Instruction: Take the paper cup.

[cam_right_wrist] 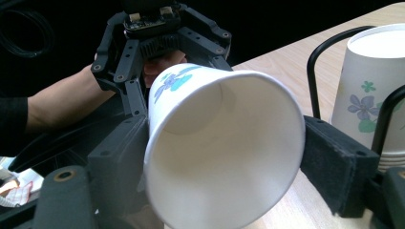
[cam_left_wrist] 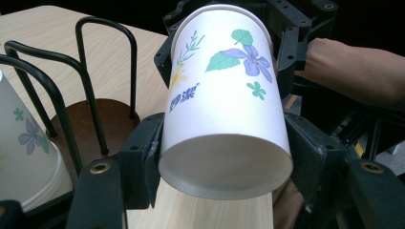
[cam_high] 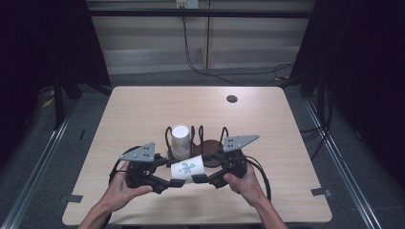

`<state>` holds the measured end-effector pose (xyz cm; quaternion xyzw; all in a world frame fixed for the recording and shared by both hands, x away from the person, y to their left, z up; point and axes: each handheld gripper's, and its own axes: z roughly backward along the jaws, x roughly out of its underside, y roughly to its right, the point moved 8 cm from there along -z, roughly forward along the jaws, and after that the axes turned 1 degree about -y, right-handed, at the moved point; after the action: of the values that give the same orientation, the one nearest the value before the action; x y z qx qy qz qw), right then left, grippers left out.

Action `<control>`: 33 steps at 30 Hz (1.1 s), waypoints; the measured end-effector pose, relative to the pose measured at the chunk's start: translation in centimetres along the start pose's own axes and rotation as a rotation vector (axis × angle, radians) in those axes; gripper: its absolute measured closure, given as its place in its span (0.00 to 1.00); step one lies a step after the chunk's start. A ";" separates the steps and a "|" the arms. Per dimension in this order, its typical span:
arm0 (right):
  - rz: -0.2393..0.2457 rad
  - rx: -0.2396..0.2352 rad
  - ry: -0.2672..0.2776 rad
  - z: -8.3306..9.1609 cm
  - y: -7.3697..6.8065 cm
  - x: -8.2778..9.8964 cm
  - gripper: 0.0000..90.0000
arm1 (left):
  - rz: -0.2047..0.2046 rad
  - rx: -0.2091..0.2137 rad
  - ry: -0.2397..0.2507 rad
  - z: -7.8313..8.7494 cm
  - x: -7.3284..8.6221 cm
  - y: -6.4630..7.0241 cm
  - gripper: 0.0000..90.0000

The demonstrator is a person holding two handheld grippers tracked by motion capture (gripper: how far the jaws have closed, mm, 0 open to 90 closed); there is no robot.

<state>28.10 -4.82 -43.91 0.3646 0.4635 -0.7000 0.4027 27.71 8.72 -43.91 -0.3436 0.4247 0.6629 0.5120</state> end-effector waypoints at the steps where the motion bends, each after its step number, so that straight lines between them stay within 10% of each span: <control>1: 0.002 0.002 -0.001 0.0 0.0 0.0 0.24 | 0.002 0.001 0.001 0.0 0.0 0.0 0.40; 33: 0.005 0.041 0.006 0.9 1.0 -0.3 0.34 | 0.059 -0.064 -0.062 -0.1 1.2 -1.3 0.19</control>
<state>28.97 -5.84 -43.73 0.3759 0.4494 -0.7072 0.3957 28.72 9.26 -45.28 -0.3266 0.3971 0.7012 0.4939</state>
